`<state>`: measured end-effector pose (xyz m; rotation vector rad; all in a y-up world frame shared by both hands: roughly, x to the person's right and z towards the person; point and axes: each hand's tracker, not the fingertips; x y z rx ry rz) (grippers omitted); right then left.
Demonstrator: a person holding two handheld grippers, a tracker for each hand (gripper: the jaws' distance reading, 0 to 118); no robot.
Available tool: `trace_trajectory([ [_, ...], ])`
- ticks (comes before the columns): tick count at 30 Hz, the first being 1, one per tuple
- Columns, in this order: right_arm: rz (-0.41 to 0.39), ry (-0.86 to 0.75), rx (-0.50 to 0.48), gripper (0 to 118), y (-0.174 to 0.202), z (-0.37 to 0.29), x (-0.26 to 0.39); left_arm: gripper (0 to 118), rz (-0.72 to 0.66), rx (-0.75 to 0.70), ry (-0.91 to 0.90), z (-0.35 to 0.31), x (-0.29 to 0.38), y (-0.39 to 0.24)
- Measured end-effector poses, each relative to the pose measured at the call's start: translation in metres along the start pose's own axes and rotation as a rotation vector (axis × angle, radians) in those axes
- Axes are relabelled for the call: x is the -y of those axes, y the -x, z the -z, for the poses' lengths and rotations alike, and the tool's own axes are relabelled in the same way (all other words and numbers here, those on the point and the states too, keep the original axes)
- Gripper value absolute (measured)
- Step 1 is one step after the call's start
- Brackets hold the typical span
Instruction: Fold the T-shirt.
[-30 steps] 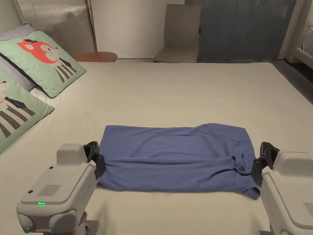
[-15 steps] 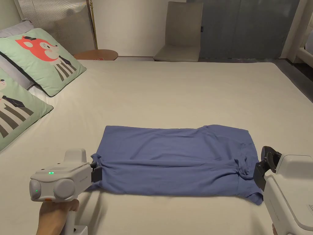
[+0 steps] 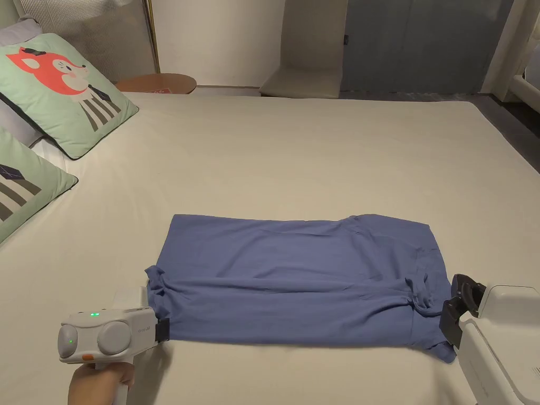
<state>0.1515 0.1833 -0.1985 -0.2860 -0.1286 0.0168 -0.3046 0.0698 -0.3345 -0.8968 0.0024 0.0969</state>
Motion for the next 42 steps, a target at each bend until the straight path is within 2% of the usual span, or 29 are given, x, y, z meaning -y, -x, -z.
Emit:
trace_trajectory([
  [4, 0.064, 0.143, 0.012, 3, -0.014, 0.018, 0.013, 6, 0.035, -0.012, -0.042, -0.018, -0.002, -0.004],
  [5, 0.086, 0.198, 0.020, 13, -0.020, 0.028, 0.020, 6, 0.033, 0.002, -0.058, -0.024, -0.004, -0.003],
  [6, 0.092, 0.257, 0.026, 32, -0.030, 0.043, 0.034, 6, 0.032, 0.010, -0.063, -0.028, -0.006, -0.003],
  [7, 0.107, 0.294, 0.027, 62, -0.035, 0.055, 0.043, 6, 0.025, 0.022, -0.072, -0.031, -0.008, 0.000],
  [8, 0.114, 0.346, 0.023, 76, -0.039, 0.067, 0.050, 6, 0.018, 0.037, -0.077, -0.034, -0.010, 0.002],
  [10, 0.122, 0.415, 0.015, 90, -0.043, 0.085, 0.062, 6, 0.018, 0.042, -0.086, -0.038, -0.012, 0.003],
  [12, 0.120, 0.453, 0.019, 93, -0.042, 0.099, 0.072, 5, 0.012, 0.049, -0.090, -0.041, -0.013, 0.003],
  [15, 0.145, 0.508, 0.007, 91, -0.035, 0.108, 0.078, 6, -0.001, 0.055, -0.087, -0.038, -0.013, 0.004],
  [16, 0.149, 0.517, 0.000, 80, -0.034, 0.111, 0.081, 6, -0.003, 0.055, -0.087, -0.038, -0.012, 0.004],
  [18, 0.152, 0.532, -0.018, 45, -0.032, 0.117, 0.088, 6, -0.007, 0.055, -0.084, -0.038, -0.010, 0.005],
  [19, 0.150, 0.532, -0.025, 38, -0.032, 0.117, 0.089, 6, -0.010, 0.057, -0.084, -0.036, -0.010, 0.007],
  [20, 0.151, 0.532, -0.052, 38, -0.031, 0.115, 0.090, 6, -0.015, 0.060, -0.085, -0.037, -0.009, 0.008],
  [21, 0.151, 0.518, -0.055, 22, -0.030, 0.110, 0.088, 5, -0.022, 0.062, -0.089, -0.038, -0.007, 0.009],
  [22, 0.136, 0.501, -0.046, 15, -0.027, 0.106, 0.086, 6, -0.028, 0.064, -0.092, -0.039, -0.007, 0.010],
  [23, 0.116, 0.474, -0.040, 13, -0.028, 0.100, 0.083, 6, -0.035, 0.068, -0.093, -0.040, -0.007, 0.012],
  [26, 0.131, 0.425, -0.044, 11, -0.033, 0.078, 0.070, 5, -0.054, 0.077, -0.099, -0.045, -0.004, 0.017],
  [29, 0.111, 0.398, -0.050, 9, -0.037, 0.055, 0.062, 5, -0.084, 0.082, -0.102, -0.054, 0.002, 0.021],
  [32, 0.075, 0.368, -0.005, 9, -0.045, 0.030, 0.064, 5, -0.093, 0.054, -0.104, -0.068, 0.016, 0.028],
  [35, 0.154, 0.391, -0.019, 9, -0.058, 0.008, 0.077, 5, -0.110, 0.074, -0.077, -0.081, 0.037, 0.039],
  [42, 0.161, 0.476, -0.002, 9, -0.062, -0.022, 0.127, 5, -0.128, 0.069, -0.020, -0.092, 0.087, 0.047],
])
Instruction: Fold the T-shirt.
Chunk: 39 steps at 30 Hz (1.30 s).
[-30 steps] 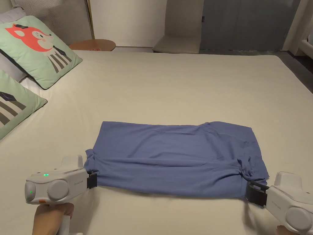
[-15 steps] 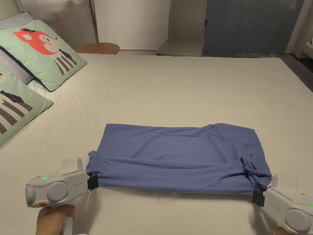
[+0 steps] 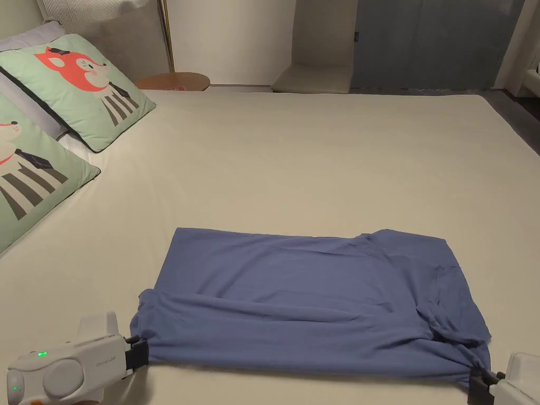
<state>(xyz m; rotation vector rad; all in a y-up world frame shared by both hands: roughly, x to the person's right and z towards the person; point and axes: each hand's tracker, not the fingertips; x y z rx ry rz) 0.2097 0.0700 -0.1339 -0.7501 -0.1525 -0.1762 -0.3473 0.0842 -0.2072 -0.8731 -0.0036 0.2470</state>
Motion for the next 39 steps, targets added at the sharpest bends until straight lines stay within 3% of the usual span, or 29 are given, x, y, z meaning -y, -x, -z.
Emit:
trace_trajectory([
  [8, 0.042, 0.024, -0.001, 9, 0.000, 0.004, 0.005, 9, -0.008, -0.031, 0.024, 0.012, 0.002, 0.004],
  [9, 0.046, 0.025, -0.002, 10, 0.002, 0.000, 0.000, 14, -0.004, -0.032, 0.029, 0.011, -0.001, 0.002],
  [10, 0.043, 0.023, 0.002, 22, 0.007, -0.006, -0.006, 28, -0.005, -0.033, 0.030, 0.007, -0.004, 0.000],
  [11, 0.030, 0.003, 0.007, 39, 0.012, -0.011, -0.012, 49, -0.011, -0.027, 0.023, 0.002, -0.007, -0.002],
  [13, -0.025, -0.089, -0.014, 93, 0.023, -0.024, -0.032, 102, -0.015, 0.024, -0.056, -0.013, -0.018, -0.015],
  [14, -0.037, -0.121, -0.023, 108, 0.029, -0.029, -0.040, 112, -0.009, 0.030, -0.091, -0.019, -0.023, -0.021],
  [15, -0.041, -0.183, -0.038, 112, 0.037, -0.039, -0.050, 109, 0.002, 0.024, -0.168, -0.031, -0.029, -0.030],
  [21, -0.082, -0.465, -0.117, 110, 0.080, -0.084, -0.098, 109, 0.125, 0.090, -0.493, -0.089, -0.055, -0.091],
  [27, -0.177, -0.665, -0.068, 105, 0.117, -0.109, -0.111, 107, 0.242, 0.044, -0.740, -0.112, -0.059, -0.132],
  [28, -0.179, -0.677, -0.070, 94, 0.115, -0.101, -0.109, 97, 0.240, 0.041, -0.745, -0.112, -0.059, -0.135],
  [29, -0.180, -0.684, -0.070, 81, 0.118, -0.100, -0.109, 78, 0.241, 0.052, -0.754, -0.112, -0.057, -0.138],
  [30, -0.182, -0.686, -0.070, 65, 0.120, -0.099, -0.109, 51, 0.238, 0.062, -0.765, -0.113, -0.056, -0.140],
  [31, -0.183, -0.687, -0.069, 40, 0.122, -0.098, -0.109, 6, 0.237, 0.065, -0.767, -0.112, -0.055, -0.142],
  [33, -0.181, -0.688, -0.064, 1, 0.124, -0.095, -0.108, 0, 0.238, 0.063, -0.767, -0.108, -0.056, -0.145],
  [39, -0.182, -0.671, -0.057, 1, 0.128, -0.087, -0.112, 0, 0.246, 0.078, -0.713, -0.091, -0.067, -0.141],
])
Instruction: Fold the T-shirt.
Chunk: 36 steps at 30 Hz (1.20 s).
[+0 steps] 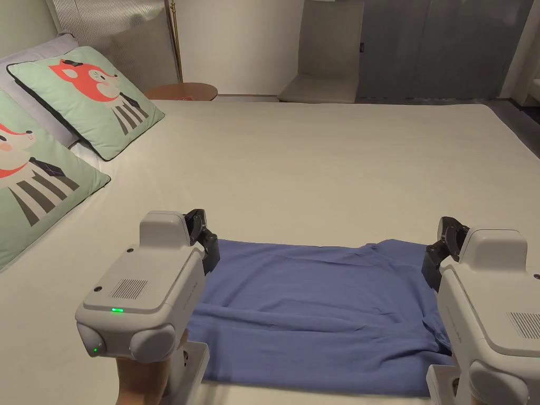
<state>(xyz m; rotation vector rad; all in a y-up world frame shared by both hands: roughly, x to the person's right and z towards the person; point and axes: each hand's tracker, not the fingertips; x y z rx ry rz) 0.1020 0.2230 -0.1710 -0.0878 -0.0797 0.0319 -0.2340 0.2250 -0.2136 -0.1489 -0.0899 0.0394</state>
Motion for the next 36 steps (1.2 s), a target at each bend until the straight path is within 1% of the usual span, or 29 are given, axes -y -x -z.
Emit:
trace_trajectory([
  [1, 0.003, 0.001, -0.002, 1, -0.003, 0.005, 0.002, 0, -0.003, 0.004, 0.012, 0.006, 0.000, 0.003],
  [4, 0.000, 0.007, -0.007, 1, -0.003, 0.016, 0.002, 0, -0.020, -0.003, 0.142, 0.039, -0.003, 0.014],
  [9, -0.002, 0.028, -0.025, 1, -0.002, 0.037, 0.000, 0, -0.081, 0.017, 0.373, 0.113, 0.000, 0.041],
  [12, -0.007, 0.046, -0.028, 1, -0.002, 0.055, 0.003, 0, -0.064, 0.022, 0.488, 0.159, 0.005, 0.052],
  [16, -0.004, 0.082, -0.026, 1, -0.010, 0.083, 0.010, 0, -0.047, 0.022, 0.590, 0.216, 0.019, 0.067],
  [18, -0.007, 0.104, -0.022, 1, -0.011, 0.100, 0.017, 1, -0.096, 0.026, 0.666, 0.248, 0.028, 0.078],
  [19, -0.008, 0.112, -0.019, 1, -0.012, 0.106, 0.020, 19, -0.132, 0.019, 0.674, 0.258, 0.032, 0.083],
  [21, -0.012, 0.129, -0.014, 1, -0.015, 0.117, 0.021, 76, -0.176, 0.019, 0.740, 0.284, 0.043, 0.094],
  [22, -0.013, 0.141, -0.008, 1, -0.018, 0.122, 0.022, 100, -0.178, -0.001, 0.774, 0.294, 0.049, 0.097],
  [23, -0.012, 0.148, -0.006, 1, -0.020, 0.127, 0.024, 103, -0.166, -0.001, 0.809, 0.303, 0.055, 0.099],
  [26, -0.011, 0.174, 0.009, 1, -0.025, 0.136, 0.031, 99, -0.121, -0.046, 0.809, 0.318, 0.070, 0.103],
  [28, -0.016, 0.193, 0.019, 1, -0.029, 0.142, 0.036, 95, -0.120, -0.061, 0.837, 0.325, 0.081, 0.104],
  [29, -0.017, 0.199, 0.025, 1, -0.030, 0.142, 0.037, 95, -0.123, -0.061, 0.847, 0.326, 0.085, 0.103],
  [30, -0.014, 0.207, 0.028, 1, -0.032, 0.143, 0.038, 86, -0.124, -0.049, 0.855, 0.328, 0.089, 0.105],
  [31, -0.011, 0.217, 0.029, 1, -0.034, 0.145, 0.040, 68, -0.112, -0.048, 0.860, 0.328, 0.092, 0.102],
  [32, -0.009, 0.228, 0.032, 1, -0.036, 0.146, 0.042, 55, -0.074, -0.060, 0.862, 0.326, 0.095, 0.097],
  [33, -0.007, 0.233, 0.036, 1, -0.036, 0.144, 0.040, 52, -0.029, -0.071, 0.838, 0.323, 0.094, 0.092],
  [34, -0.001, 0.241, 0.036, 1, -0.038, 0.144, 0.040, 41, -0.008, -0.057, 0.813, 0.319, 0.092, 0.089],
  [35, 0.005, 0.251, 0.038, 1, -0.041, 0.146, 0.040, 20, 0.005, -0.029, 0.809, 0.316, 0.090, 0.084],
  [36, 0.011, 0.262, 0.040, 1, -0.044, 0.148, 0.041, 3, 0.016, -0.023, 0.804, 0.314, 0.088, 0.079],
])
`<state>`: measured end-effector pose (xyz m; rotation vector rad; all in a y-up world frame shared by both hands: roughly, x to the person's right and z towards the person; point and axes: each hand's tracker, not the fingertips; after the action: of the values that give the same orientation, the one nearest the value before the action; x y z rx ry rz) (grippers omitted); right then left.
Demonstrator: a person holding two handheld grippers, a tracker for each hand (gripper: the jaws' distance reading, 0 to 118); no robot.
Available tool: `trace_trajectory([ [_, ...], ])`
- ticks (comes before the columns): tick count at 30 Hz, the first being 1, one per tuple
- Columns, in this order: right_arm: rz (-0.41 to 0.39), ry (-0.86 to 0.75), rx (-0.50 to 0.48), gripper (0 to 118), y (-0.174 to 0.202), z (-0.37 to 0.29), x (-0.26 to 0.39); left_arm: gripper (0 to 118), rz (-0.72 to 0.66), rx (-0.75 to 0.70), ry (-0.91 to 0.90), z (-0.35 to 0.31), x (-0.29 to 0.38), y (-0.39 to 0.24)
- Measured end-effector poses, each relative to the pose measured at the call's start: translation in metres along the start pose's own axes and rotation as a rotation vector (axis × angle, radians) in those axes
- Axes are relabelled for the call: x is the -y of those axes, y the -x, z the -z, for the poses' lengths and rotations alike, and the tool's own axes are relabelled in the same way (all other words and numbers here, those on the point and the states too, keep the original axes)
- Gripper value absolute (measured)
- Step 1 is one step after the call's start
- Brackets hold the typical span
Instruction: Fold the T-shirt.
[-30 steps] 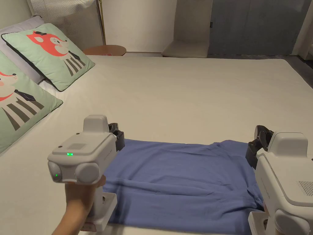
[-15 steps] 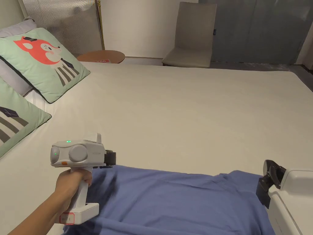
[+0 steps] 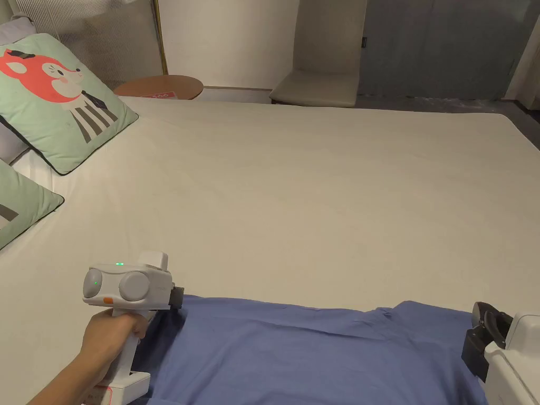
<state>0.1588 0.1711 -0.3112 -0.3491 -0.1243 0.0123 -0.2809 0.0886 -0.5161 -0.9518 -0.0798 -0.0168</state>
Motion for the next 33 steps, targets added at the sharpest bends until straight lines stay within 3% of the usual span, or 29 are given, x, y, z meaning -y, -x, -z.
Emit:
trace_trajectory([
  [4, 0.106, 0.104, -0.029, 1, -0.026, 0.032, -0.006, 3, 0.076, -0.039, -0.072, -0.019, 0.000, -0.006],
  [6, 0.121, 0.181, -0.007, 5, -0.043, 0.060, -0.007, 3, 0.070, -0.025, -0.106, -0.034, 0.000, -0.004],
  [10, 0.126, 0.369, 0.000, 106, -0.068, 0.127, 0.003, 3, 0.049, 0.040, -0.176, -0.066, 0.000, 0.002],
  [11, 0.134, 0.411, 0.001, 113, -0.071, 0.140, 0.007, 3, 0.051, 0.048, -0.184, -0.072, 0.000, 0.003],
  [16, 0.119, 0.534, 0.023, 106, -0.071, 0.177, 0.024, 3, 0.039, 0.069, -0.210, -0.086, 0.002, 0.009],
  [18, 0.089, 0.586, 0.025, 81, -0.065, 0.177, 0.028, 3, 0.029, 0.076, -0.209, -0.087, 0.003, 0.011],
  [19, 0.084, 0.599, 0.017, 60, -0.064, 0.179, 0.031, 3, 0.028, 0.079, -0.209, -0.087, 0.004, 0.012],
  [22, 0.077, 0.554, 0.002, 44, -0.061, 0.169, 0.034, 3, 0.034, 0.073, -0.208, -0.089, 0.009, 0.012],
  [23, 0.065, 0.543, -0.014, 44, -0.061, 0.164, 0.031, 3, 0.032, 0.071, -0.209, -0.090, 0.010, 0.013],
  [25, 0.072, 0.539, -0.038, 6, -0.061, 0.158, 0.027, 3, 0.022, 0.071, -0.207, -0.092, 0.013, 0.016],
  [33, 0.072, 0.387, -0.117, 6, -0.070, 0.063, -0.015, 3, -0.020, 0.045, -0.217, -0.118, 0.041, 0.019],
])
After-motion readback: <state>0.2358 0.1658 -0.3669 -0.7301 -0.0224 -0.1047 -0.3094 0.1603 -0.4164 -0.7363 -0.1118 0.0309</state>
